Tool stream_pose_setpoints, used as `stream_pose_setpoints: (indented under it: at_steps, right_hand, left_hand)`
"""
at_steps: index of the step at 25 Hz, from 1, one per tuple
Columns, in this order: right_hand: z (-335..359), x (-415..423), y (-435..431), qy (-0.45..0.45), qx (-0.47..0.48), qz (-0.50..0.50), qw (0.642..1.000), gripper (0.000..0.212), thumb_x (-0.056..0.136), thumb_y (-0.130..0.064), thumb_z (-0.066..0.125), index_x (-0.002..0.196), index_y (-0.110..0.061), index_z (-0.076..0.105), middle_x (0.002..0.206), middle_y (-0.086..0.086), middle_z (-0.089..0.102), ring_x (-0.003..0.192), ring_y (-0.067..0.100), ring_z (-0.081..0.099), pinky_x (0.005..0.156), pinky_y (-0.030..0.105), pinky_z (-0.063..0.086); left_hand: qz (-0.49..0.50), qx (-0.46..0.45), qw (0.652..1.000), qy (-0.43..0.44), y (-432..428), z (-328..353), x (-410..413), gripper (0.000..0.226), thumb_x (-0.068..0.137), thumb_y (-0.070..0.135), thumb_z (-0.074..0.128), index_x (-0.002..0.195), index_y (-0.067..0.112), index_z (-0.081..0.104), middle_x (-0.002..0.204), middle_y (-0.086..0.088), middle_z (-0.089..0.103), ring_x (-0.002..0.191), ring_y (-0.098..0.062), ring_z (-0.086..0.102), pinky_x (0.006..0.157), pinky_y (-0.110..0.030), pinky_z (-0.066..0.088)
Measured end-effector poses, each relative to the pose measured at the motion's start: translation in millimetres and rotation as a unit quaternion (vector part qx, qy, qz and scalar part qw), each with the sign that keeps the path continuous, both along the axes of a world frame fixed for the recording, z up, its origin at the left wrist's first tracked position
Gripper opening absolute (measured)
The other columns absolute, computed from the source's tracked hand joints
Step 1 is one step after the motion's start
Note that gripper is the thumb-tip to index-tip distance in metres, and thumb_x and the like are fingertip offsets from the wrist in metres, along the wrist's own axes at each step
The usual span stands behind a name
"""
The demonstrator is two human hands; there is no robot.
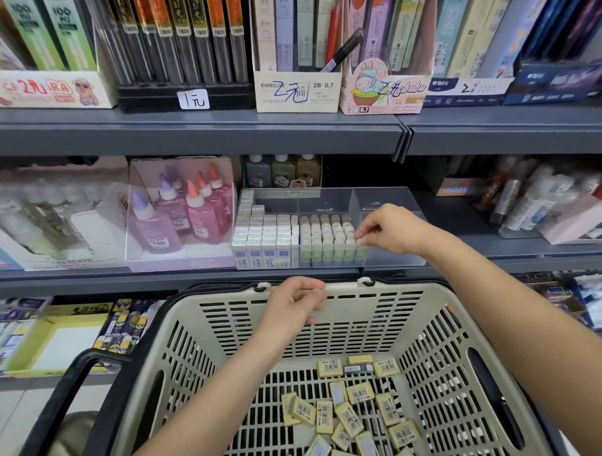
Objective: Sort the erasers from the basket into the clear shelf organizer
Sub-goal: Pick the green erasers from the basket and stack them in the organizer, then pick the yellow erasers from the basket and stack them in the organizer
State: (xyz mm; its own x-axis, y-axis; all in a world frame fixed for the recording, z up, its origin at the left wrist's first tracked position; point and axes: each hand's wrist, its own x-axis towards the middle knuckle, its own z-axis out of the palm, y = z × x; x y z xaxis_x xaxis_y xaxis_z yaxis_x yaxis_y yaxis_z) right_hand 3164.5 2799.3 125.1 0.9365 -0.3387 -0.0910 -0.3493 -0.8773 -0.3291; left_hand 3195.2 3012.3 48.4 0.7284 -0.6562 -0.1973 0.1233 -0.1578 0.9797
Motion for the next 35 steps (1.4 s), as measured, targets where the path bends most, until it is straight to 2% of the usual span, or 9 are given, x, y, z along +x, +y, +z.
stream_pose_setpoints:
  at_steps: [5,8,10,14,17,21,27,31,35]
  right_hand:
    - [-5,-27,10,-0.082,0.043,-0.047,0.995,0.025,0.086,-0.022,0.065,0.109,-0.014,0.069,0.096,-0.001,0.064,0.082,0.009,0.054,0.081,0.02,0.04]
    - [-8,-69,30,-0.153,0.14,-0.071,0.976,0.014,0.082,-0.028,0.068,0.093,-0.021,0.074,0.076,-0.018,0.062,0.071,0.001,0.059,0.067,0.012,0.044]
    - [-27,-91,47,-0.08,0.176,-0.06,0.979,0.015,0.081,-0.036,0.067,0.083,-0.023,0.074,0.072,-0.018,0.067,0.07,-0.003,0.063,0.062,0.008,0.048]
    - [-102,-98,66,0.158,0.105,-0.036,0.981,0.025,0.088,-0.029,0.06,0.071,-0.012,0.067,0.062,-0.004,0.06,0.058,0.012,0.055,0.062,0.025,0.047]
    - [-158,-96,66,0.244,0.067,-0.034,0.967,0.019,0.092,-0.013,0.05,0.095,-0.015,0.069,0.089,-0.002,0.066,0.081,0.013,0.061,0.077,0.03,0.049]
    - [-206,-103,62,0.234,-0.014,-0.041,0.971,0.048,0.091,0.003,0.041,0.129,-0.023,0.054,0.119,0.008,0.058,0.102,0.026,0.059,0.08,0.037,0.055]
    - [-227,-110,67,0.202,-0.111,-0.045,0.972,0.033,0.091,-0.001,0.046,0.119,-0.015,0.056,0.112,0.006,0.058,0.097,0.025,0.06,0.066,0.033,0.05]
    - [-220,-116,63,0.18,-0.043,0.003,0.983,0.017,0.092,-0.023,0.051,0.107,-0.021,0.06,0.109,-0.002,0.054,0.096,0.019,0.057,0.069,0.031,0.051]
    - [-190,-109,76,0.092,0.159,-0.005,0.983,0.004,0.085,-0.022,0.061,0.088,-0.023,0.059,0.068,-0.014,0.053,0.061,0.006,0.051,0.056,0.021,0.043]
  left_hand:
    - [-0.02,0.038,0.999,0.009,0,-14,-9,0.017,0.093,0.007,0.05,0.095,0.02,0.061,0.094,0.001,0.064,0.082,-0.007,0.06,0.065,-0.018,0.052]
    - [-0.044,0.084,0.996,-0.002,2,-31,-12,0.014,0.092,0.009,0.051,0.099,0.018,0.06,0.097,0.002,0.063,0.085,-0.008,0.059,0.069,-0.02,0.052]
    - [-0.054,0.127,0.99,-0.006,3,-51,-18,0.013,0.093,0.011,0.051,0.102,0.015,0.06,0.099,0.002,0.063,0.087,-0.009,0.059,0.068,-0.02,0.052]
    - [-0.081,0.201,0.976,-0.004,5,-91,-36,0.007,0.093,0.012,0.053,0.094,0.014,0.06,0.097,-0.002,0.061,0.082,-0.012,0.056,0.066,-0.024,0.049]
    - [-0.113,0.225,0.968,-0.018,10,-112,-41,0.009,0.093,0.015,0.053,0.096,0.012,0.061,0.097,0.002,0.058,0.089,-0.01,0.054,0.078,-0.026,0.05]
    - [-0.123,0.23,0.965,-0.039,18,-125,-35,0.007,0.094,0.021,0.053,0.091,0.02,0.06,0.096,0.007,0.058,0.085,-0.007,0.056,0.068,-0.022,0.051]
    - [-0.114,0.251,0.96,-0.044,24,-138,-28,0.01,0.093,0.015,0.053,0.088,0.019,0.061,0.096,0.004,0.062,0.09,-0.01,0.058,0.077,-0.021,0.046]
    - [-0.118,0.246,0.961,-0.038,22,-137,-32,0.015,0.091,0.015,0.055,0.105,0.013,0.062,0.104,0.001,0.059,0.085,-0.006,0.054,0.063,-0.013,0.045]
    - [-0.157,0.249,0.954,-0.052,17,-129,-40,0.039,0.086,0.022,0.065,0.123,0.016,0.055,0.112,0.005,0.054,0.101,-0.017,0.058,0.085,-0.026,0.048]
